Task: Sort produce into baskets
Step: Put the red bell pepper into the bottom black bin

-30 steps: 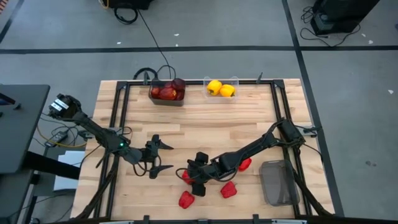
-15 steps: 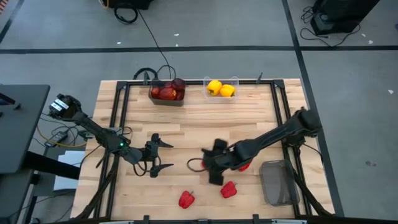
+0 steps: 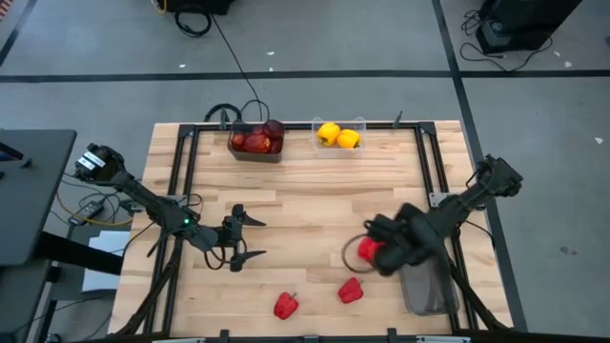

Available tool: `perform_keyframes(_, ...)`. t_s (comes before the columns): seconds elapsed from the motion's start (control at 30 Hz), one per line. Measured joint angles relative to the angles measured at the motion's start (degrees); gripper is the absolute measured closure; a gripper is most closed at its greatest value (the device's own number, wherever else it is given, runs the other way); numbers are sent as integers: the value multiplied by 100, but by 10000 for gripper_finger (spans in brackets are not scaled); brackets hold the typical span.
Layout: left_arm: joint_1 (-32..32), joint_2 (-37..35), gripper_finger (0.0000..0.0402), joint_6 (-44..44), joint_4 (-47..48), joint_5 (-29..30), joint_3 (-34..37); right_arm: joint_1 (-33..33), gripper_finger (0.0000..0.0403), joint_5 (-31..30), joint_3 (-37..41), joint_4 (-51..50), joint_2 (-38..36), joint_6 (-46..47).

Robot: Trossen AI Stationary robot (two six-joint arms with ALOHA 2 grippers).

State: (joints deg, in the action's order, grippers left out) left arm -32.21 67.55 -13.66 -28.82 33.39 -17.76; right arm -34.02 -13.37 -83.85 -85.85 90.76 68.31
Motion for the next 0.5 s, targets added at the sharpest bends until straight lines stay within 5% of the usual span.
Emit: perform_keyframes(0.5, 2, 0, 10, 939, -587, -172, 2, -2086, 90, 877, 919, 152, 0, 3897)
